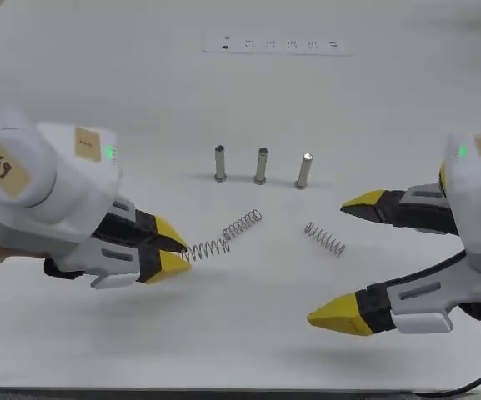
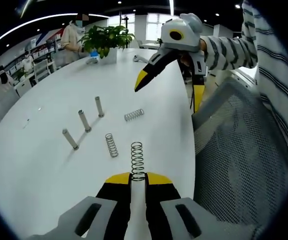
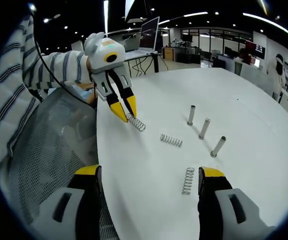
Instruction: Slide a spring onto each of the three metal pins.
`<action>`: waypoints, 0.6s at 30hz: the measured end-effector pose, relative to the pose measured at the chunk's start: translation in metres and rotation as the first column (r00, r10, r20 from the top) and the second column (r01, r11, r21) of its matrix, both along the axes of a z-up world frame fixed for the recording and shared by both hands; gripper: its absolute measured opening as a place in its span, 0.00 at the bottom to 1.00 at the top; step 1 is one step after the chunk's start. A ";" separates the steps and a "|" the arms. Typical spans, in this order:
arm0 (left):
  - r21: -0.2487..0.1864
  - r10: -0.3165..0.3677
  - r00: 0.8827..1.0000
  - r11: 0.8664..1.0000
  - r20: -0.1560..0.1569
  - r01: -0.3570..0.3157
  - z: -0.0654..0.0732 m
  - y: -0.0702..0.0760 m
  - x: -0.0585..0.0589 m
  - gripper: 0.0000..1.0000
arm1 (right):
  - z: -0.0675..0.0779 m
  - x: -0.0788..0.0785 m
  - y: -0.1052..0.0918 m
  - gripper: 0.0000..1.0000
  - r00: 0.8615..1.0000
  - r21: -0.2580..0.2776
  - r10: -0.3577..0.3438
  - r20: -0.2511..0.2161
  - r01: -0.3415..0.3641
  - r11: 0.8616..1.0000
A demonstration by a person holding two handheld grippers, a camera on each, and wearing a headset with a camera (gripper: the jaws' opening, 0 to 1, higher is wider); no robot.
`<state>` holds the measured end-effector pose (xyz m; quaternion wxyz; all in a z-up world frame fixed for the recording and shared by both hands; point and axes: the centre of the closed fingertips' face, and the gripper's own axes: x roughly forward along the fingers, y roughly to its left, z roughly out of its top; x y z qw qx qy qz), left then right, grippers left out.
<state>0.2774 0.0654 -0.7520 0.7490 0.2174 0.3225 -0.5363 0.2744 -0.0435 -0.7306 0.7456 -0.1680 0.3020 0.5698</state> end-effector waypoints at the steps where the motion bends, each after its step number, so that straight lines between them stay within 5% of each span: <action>1: -0.001 -0.004 1.000 1.000 0.000 0.004 0.000 -0.001 0.000 0.02 | 0.001 0.001 0.000 0.77 1.000 0.003 0.004 0.008 -0.004 1.000; 7: -0.008 -0.024 1.000 1.000 0.008 0.024 0.003 -0.004 -0.001 0.02 | 0.007 0.007 0.003 0.75 0.999 0.047 0.024 0.028 -0.026 0.999; 13: -0.016 -0.050 0.999 0.999 0.011 0.050 0.006 -0.011 -0.001 0.02 | 0.010 -0.002 0.012 0.59 0.994 0.113 0.107 0.009 -0.107 0.988; 18: -0.017 -0.076 0.997 0.997 0.014 0.076 0.008 -0.017 -0.003 0.02 | 0.011 -0.008 0.019 0.58 0.985 0.101 0.166 0.041 -0.170 0.980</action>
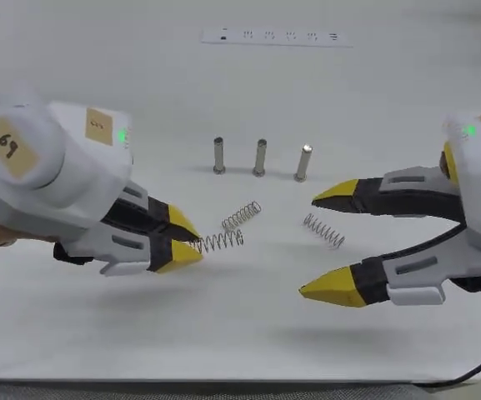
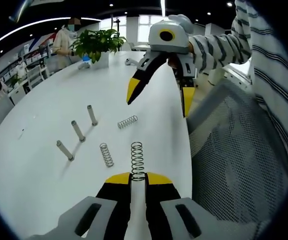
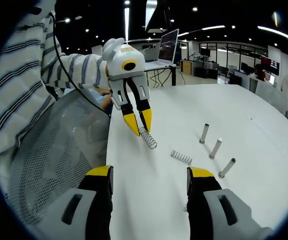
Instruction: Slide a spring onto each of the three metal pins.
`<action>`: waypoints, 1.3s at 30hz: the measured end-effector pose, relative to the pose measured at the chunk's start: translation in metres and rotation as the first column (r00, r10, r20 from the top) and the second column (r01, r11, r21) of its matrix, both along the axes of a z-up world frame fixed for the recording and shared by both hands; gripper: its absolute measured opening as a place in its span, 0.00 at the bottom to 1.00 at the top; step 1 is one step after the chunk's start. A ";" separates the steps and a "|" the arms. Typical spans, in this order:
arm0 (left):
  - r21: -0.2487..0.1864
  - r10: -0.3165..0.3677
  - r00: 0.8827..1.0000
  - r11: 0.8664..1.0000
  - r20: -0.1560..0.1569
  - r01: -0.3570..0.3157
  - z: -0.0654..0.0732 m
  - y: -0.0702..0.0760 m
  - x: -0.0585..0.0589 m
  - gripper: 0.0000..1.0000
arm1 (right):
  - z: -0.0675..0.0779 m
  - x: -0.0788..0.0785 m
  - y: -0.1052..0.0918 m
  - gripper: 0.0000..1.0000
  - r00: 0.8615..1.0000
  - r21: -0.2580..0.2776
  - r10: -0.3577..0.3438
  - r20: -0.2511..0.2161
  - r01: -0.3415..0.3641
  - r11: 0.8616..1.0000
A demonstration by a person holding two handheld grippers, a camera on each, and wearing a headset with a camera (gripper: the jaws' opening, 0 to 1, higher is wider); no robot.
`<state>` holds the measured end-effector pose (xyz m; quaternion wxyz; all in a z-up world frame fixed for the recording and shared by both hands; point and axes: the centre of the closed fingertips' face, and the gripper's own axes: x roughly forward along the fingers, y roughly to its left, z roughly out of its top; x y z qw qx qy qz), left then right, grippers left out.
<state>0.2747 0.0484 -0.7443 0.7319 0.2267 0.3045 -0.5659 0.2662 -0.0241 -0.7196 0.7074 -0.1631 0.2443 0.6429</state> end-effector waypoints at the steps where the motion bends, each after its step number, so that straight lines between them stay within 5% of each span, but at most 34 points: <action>1: -0.001 -0.012 1.000 1.000 0.007 0.012 0.001 -0.001 0.000 0.02 | 0.000 0.000 0.001 0.58 1.000 -0.001 0.004 0.001 -0.004 1.000; 18: -0.027 -0.073 0.997 0.997 0.012 0.073 0.003 -0.018 -0.007 0.02 | -0.005 0.003 0.019 0.42 0.999 0.052 -0.032 -0.013 0.032 0.998; 27: -0.038 -0.080 0.997 0.996 0.006 0.081 0.008 -0.022 -0.009 0.02 | -0.007 -0.001 0.026 0.19 1.000 0.056 -0.004 -0.025 0.005 0.998; 39: -0.068 -0.100 0.995 0.993 0.005 0.100 0.012 -0.029 -0.014 0.02 | -0.007 -0.001 0.029 0.13 1.000 0.061 0.008 -0.022 -0.007 0.998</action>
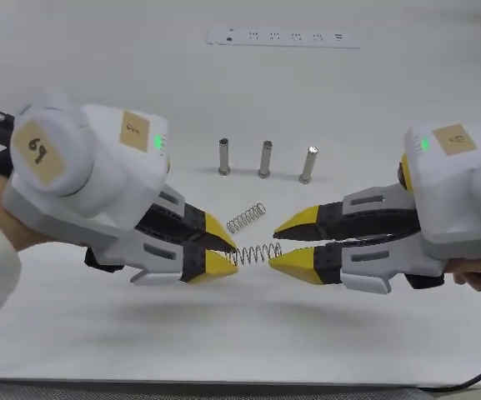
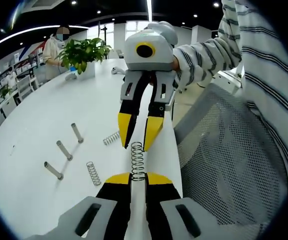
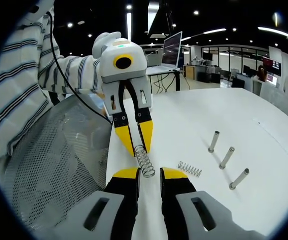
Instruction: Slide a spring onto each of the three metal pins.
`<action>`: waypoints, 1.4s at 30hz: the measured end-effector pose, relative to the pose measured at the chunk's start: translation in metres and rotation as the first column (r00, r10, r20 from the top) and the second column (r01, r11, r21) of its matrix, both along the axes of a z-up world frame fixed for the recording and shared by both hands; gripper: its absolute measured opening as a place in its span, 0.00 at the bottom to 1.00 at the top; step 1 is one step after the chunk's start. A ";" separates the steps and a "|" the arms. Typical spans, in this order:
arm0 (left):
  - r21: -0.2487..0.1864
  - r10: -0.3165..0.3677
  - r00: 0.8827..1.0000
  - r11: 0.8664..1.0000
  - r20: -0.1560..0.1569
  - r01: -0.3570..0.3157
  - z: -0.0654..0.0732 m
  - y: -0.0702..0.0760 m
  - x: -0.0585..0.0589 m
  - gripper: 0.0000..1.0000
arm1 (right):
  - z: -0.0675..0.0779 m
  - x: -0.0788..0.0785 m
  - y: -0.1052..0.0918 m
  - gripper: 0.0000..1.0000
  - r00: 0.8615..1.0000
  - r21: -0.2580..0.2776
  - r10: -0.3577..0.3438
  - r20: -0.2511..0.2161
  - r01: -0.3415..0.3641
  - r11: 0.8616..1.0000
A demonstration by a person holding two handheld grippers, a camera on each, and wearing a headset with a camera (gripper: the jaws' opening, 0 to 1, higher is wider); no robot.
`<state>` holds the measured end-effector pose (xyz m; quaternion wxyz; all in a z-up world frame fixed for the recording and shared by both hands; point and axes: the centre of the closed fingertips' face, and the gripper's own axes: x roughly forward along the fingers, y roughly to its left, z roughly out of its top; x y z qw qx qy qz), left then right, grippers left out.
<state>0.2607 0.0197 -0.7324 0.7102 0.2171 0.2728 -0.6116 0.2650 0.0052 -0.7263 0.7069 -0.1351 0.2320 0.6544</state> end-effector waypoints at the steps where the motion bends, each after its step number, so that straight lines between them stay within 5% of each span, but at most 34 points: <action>1: -0.002 -0.001 1.000 1.000 0.000 0.001 0.000 0.000 0.000 0.02 | 0.000 -0.001 0.000 0.13 1.000 -0.001 0.003 -0.002 -0.003 1.000; 31: 0.021 -0.038 0.999 0.999 -0.032 0.038 -0.009 -0.001 -0.011 0.02 | -0.007 -0.015 0.000 0.08 0.998 -0.039 0.048 -0.032 -0.050 0.998; 35: 0.017 -0.035 0.999 0.999 -0.038 0.036 -0.009 -0.002 -0.011 0.02 | -0.007 -0.016 -0.001 0.08 0.996 -0.047 0.012 -0.088 -0.016 0.999; 42: 0.015 -0.034 0.999 0.999 -0.036 0.034 -0.012 -0.004 -0.012 0.02 | -0.004 -0.018 -0.001 0.07 0.995 -0.044 0.008 -0.098 -0.012 0.999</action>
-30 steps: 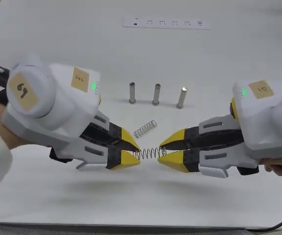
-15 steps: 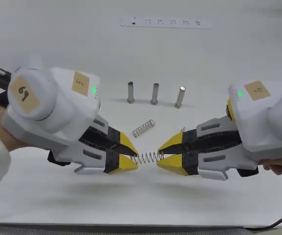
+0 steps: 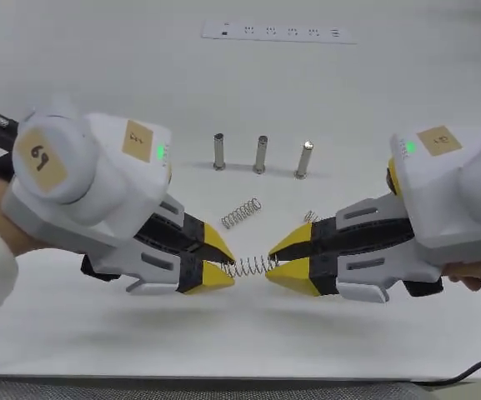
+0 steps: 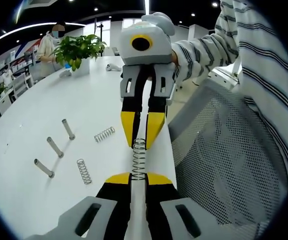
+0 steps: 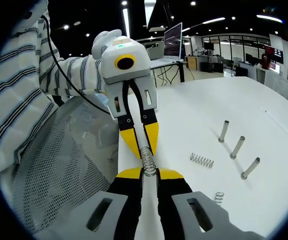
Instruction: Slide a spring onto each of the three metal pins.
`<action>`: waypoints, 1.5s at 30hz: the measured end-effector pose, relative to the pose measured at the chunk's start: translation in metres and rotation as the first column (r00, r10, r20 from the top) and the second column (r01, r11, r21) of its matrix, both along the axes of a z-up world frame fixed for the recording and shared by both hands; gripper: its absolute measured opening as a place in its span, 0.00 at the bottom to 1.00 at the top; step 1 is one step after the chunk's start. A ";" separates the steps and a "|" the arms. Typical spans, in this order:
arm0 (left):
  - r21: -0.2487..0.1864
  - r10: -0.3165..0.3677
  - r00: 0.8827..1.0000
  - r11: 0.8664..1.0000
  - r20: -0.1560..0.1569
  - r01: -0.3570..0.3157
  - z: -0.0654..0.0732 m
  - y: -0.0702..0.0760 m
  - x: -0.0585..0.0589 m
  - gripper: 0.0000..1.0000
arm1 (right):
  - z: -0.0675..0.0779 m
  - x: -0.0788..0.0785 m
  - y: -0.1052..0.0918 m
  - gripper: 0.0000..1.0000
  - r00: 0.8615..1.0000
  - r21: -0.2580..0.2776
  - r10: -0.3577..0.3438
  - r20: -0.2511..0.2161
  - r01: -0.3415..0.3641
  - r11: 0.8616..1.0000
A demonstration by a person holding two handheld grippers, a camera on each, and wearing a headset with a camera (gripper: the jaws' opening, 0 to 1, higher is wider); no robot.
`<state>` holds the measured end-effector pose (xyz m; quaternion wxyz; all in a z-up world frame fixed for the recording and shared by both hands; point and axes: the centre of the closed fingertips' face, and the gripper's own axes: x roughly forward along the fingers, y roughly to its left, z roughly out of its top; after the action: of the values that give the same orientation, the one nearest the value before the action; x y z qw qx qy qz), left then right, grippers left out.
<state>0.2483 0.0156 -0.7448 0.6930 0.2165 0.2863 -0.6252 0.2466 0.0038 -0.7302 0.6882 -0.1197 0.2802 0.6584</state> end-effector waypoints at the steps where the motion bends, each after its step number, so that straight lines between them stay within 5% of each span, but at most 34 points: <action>1: -0.003 0.001 1.000 1.000 0.000 -0.001 0.000 -0.001 0.000 0.02 | 0.001 0.000 -0.001 0.07 1.000 -0.001 -0.001 -0.002 0.001 1.000; 12: -0.043 0.015 1.000 0.999 -0.008 -0.016 -0.002 -0.009 -0.003 0.02 | 0.005 -0.003 -0.004 0.07 1.000 -0.027 0.006 -0.001 -0.006 1.000; 18: -0.076 0.034 0.999 0.997 -0.004 -0.034 -0.004 -0.013 -0.004 0.02 | 0.006 -0.002 -0.007 0.07 1.000 -0.085 0.007 0.019 -0.006 0.996; 20: -0.090 0.034 0.999 0.995 -0.007 -0.035 -0.005 -0.014 -0.006 0.02 | 0.004 -0.005 -0.009 0.07 0.999 -0.122 -0.017 -0.028 0.014 0.992; 28: -0.131 0.015 1.000 0.991 -0.013 -0.017 -0.012 -0.024 -0.010 0.02 | -0.003 -0.009 -0.014 0.07 0.999 -0.237 0.038 0.028 -0.030 0.971; 34: -0.148 0.012 0.999 0.989 -0.039 -0.017 -0.012 -0.030 -0.012 0.02 | 0.002 -0.009 -0.014 0.07 0.998 -0.258 0.044 0.036 -0.033 0.965; 45: -0.204 0.028 1.000 0.979 -0.004 -0.028 -0.005 -0.039 -0.011 0.02 | 0.013 -0.008 -0.017 0.07 0.996 -0.317 0.065 0.064 -0.041 0.947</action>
<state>0.2378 -0.0234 -0.7496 0.7201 0.1398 0.2242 -0.6416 0.2389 -0.0136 -0.7175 0.6521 -0.2598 0.3529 0.6186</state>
